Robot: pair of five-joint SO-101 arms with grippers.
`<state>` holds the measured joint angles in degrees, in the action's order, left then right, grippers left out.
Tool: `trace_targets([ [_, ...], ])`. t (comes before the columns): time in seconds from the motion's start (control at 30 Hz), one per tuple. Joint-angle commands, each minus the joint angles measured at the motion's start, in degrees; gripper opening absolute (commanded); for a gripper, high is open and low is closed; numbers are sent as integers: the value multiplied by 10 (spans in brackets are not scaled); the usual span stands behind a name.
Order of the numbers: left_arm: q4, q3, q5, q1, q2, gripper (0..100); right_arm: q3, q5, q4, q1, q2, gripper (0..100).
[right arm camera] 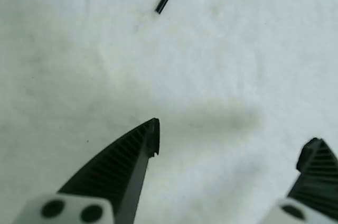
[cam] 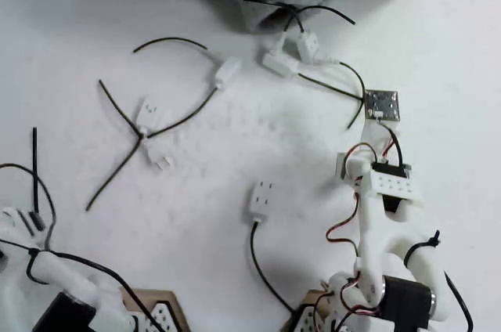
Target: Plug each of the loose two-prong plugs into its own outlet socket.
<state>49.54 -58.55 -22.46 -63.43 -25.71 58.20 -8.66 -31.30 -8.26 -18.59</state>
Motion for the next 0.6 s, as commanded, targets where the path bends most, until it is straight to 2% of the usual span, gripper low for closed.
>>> trace_targets([
  [0.0,-18,-16,-4,39,-7,229,-13,-2,4,5,-1,401],
  [0.13,-45,-40,-3,58,-7,230,-13,-2,4,5,-1,401],
  [0.3,-90,-58,-6,38,-7,230,-12,-2,4,5,-1,401],
  [0.4,-86,-61,-45,38,-7,230,-12,-2,4,5,-1,401],
  [0.57,-47,-45,-52,39,-7,230,-10,-2,4,5,-2,401],
])
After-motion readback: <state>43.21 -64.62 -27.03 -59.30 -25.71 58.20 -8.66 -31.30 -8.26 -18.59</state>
